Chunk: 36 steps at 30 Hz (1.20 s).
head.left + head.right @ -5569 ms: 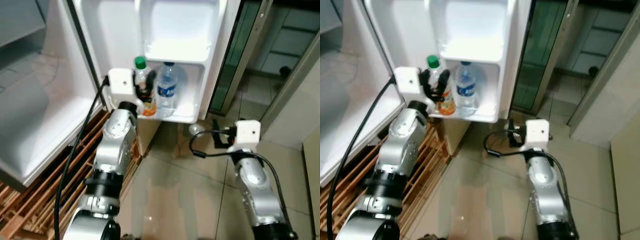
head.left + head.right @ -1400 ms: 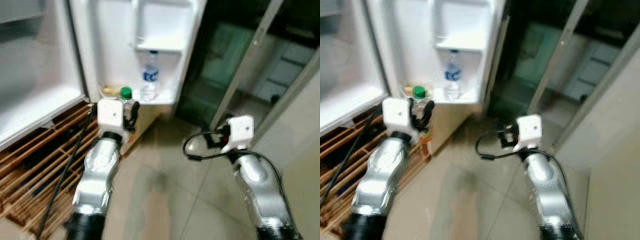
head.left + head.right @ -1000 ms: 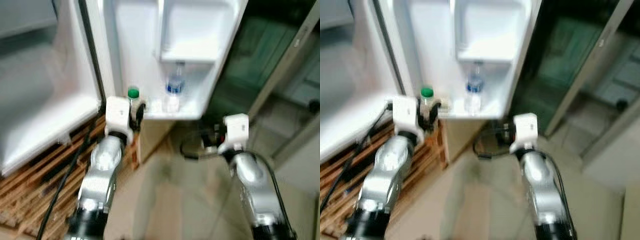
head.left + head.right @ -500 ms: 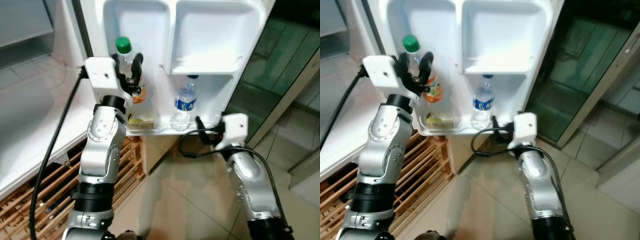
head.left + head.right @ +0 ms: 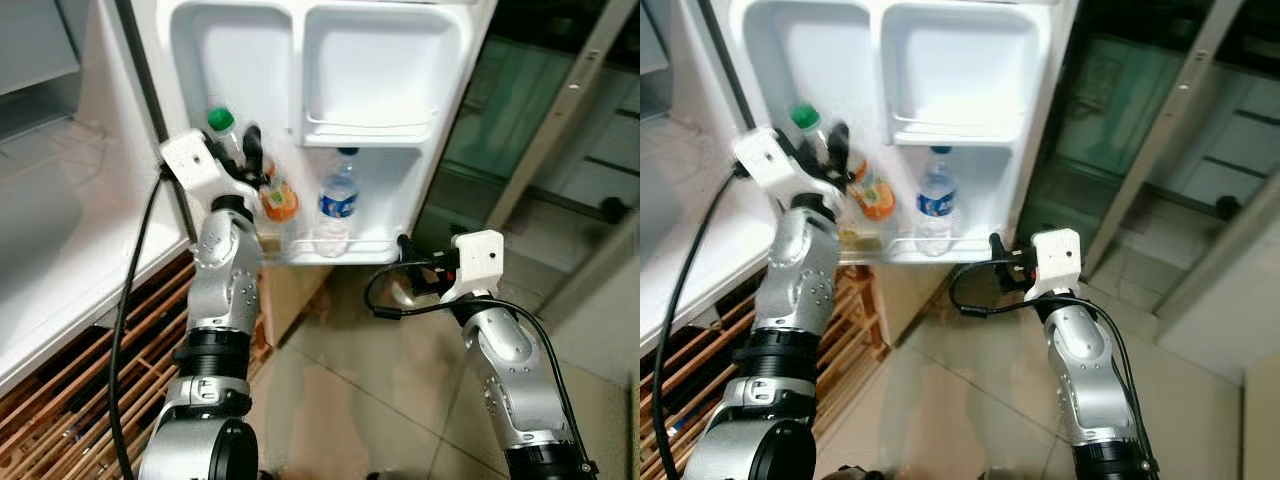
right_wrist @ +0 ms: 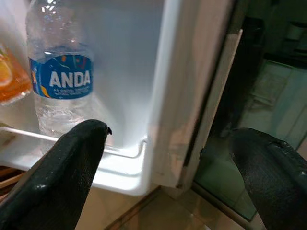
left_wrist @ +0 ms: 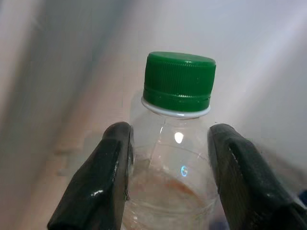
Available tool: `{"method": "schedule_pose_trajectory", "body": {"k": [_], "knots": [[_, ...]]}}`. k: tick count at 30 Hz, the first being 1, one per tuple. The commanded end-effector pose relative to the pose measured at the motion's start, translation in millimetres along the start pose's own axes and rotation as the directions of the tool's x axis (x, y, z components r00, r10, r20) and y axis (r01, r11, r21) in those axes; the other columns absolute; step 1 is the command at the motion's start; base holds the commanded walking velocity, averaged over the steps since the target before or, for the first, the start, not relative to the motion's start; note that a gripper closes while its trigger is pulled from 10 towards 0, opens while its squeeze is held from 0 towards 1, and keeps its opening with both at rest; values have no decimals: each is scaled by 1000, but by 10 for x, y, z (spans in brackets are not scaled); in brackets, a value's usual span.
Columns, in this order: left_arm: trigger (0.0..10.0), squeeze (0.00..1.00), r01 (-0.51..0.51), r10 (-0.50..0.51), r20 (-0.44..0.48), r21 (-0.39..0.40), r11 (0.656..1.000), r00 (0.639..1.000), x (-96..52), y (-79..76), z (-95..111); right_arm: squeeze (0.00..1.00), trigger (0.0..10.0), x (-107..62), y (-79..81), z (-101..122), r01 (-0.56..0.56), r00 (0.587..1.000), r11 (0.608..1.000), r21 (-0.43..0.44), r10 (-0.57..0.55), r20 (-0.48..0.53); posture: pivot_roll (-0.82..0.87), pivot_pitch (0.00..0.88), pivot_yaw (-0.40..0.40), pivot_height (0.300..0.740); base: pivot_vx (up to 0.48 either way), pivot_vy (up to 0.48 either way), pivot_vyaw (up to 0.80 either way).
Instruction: Restocking fridge
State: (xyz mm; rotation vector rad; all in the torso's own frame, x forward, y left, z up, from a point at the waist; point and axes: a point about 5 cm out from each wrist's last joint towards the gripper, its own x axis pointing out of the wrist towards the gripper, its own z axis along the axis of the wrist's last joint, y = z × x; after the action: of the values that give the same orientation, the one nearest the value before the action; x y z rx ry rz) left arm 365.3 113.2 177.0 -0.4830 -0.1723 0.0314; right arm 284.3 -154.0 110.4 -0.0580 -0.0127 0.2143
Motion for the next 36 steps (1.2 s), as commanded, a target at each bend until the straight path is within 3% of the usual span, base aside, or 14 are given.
{"method": "schedule_pose_trajectory", "body": {"k": [1, 9, 26, 36], "knots": [[10000, 0, 25, -25, 48, -9, 1000, 999, 110, -137, 48, 110, 10000, 31, 42, 99, -26, 999, 1000, -8, 27, 27, -182, 0, -5, 740, 0, 0, 0], [10000, 0, 24, -25, 20, 46, 999, 999, 199, -198, -88, 118, 10000, -5, 57, 153, -47, 998, 999, -27, 48, 38, -242, 0, -20, 740, 0, 0, 0], [10000, 0, 39, -40, 80, 12, 999, 996, 325, -360, 30, 118, 10000, -93, 22, 127, -46, 999, 998, -40, 47, 9, -263, 0, -15, 740, 0, 0, 0], [10000, 0, 18, -23, 127, 44, 999, 992, 368, -412, 123, 122, 10000, -142, -10, 134, -40, 999, 998, -48, 40, 4, -284, 0, -18, 740, 0, 0, 0]]}}
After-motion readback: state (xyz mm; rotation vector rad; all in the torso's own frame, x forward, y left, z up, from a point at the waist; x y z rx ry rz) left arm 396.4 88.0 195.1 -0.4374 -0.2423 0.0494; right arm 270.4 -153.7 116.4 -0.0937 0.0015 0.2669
